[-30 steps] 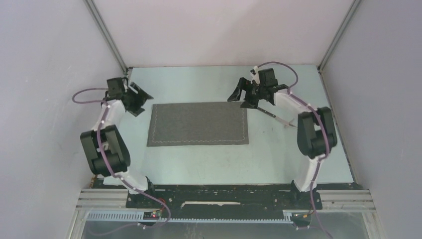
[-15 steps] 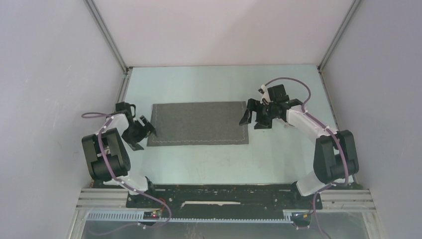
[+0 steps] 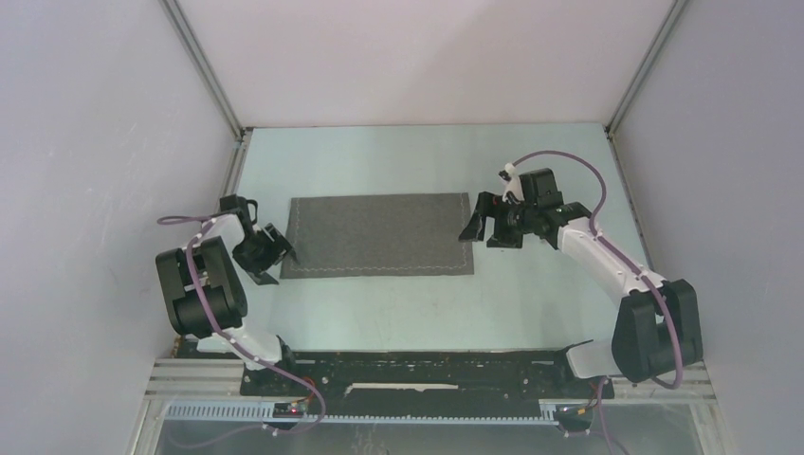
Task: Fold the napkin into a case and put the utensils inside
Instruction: Pick up the rectangle-folded napkin from the center of the board.
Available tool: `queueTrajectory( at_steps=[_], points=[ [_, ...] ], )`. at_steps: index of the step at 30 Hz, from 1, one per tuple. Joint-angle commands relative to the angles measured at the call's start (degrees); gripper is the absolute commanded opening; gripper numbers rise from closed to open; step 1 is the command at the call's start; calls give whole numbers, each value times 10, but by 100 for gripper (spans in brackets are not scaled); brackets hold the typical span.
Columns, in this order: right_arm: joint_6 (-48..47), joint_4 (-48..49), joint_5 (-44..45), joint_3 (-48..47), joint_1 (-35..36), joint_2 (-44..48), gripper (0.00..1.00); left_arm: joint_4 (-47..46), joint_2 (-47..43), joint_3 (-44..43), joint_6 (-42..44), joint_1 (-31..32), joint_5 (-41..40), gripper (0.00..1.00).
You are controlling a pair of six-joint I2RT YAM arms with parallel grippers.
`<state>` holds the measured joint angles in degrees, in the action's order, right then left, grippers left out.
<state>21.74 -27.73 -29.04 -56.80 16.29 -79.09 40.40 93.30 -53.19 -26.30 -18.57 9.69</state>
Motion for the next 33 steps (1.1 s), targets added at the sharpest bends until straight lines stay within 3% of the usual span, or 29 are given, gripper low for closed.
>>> queueTrajectory(
  at_steps=[1, 11, 22, 29, 33],
  points=[
    [1, 38, -9, 26, 11, 10, 98, -10, -8, 28, 19, 1, -7, 77],
    [14, 56, -21, 31, 17, -1, 97, 15, -51, 31, 34, 0, -35, 69],
    [19, 67, -15, 38, 27, -3, 97, -4, -21, 10, 33, -13, -13, 54],
    [24, 73, -16, 46, 28, 4, 97, 5, -9, -2, 33, -11, -35, 51],
    [26, 76, -13, 53, 28, 11, 97, 4, 23, -17, 31, -11, -39, 42]
  ],
)
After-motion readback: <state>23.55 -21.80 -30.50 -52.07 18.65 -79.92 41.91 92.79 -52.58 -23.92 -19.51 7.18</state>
